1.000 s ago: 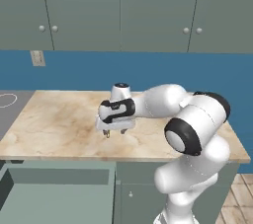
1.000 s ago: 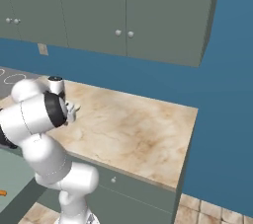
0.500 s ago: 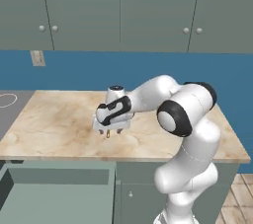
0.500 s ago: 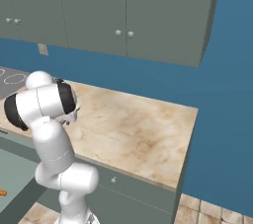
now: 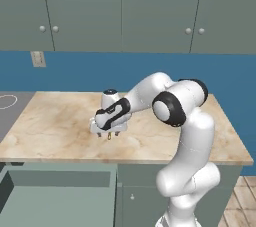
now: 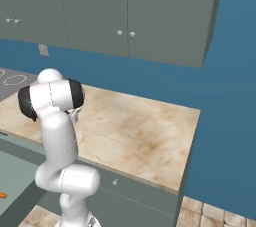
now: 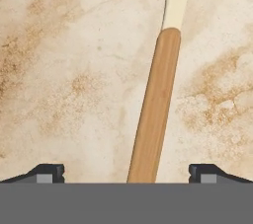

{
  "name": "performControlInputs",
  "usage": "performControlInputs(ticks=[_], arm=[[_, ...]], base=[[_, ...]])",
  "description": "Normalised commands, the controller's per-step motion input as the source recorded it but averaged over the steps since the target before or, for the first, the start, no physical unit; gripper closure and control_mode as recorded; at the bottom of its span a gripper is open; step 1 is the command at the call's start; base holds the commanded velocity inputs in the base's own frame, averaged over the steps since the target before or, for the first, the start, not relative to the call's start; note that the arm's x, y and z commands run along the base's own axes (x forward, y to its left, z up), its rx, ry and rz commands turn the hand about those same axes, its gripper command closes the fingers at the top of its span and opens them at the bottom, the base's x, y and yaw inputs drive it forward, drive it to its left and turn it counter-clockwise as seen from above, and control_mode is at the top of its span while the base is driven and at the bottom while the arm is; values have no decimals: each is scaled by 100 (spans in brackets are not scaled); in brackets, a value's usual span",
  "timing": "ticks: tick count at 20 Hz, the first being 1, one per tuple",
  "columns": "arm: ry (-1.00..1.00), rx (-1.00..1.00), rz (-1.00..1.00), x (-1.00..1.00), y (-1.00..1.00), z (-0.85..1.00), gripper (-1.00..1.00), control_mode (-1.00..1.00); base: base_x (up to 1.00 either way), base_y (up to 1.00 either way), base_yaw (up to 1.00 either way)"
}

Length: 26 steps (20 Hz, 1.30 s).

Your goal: Organize the utensils by type. Pick up the wooden spoons from the counter and place them in the open cabinet. Then pick up the metallic utensils from the counter and place them in the open drawer.

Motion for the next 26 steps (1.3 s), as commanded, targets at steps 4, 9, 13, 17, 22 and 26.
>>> performControlInputs(ticks=[4, 9, 13, 17, 22, 26], arm=[[0, -1, -4, 5, 0, -26, -100, -100], [0, 0, -4, 0, 0, -36, -100, -100], [0, 0, -3, 0, 0, -33, -100, -100], [0, 0, -1, 0, 0, -22, 100, -100], [0, 0, 0, 0, -1, 0, 100, -100], [0, 0, 0, 0, 0, 0, 100, -100]], base=[[0, 0, 0], [0, 0, 0], [0, 0, 0], [0, 0, 0], [0, 0, 0], [0, 0, 0]])
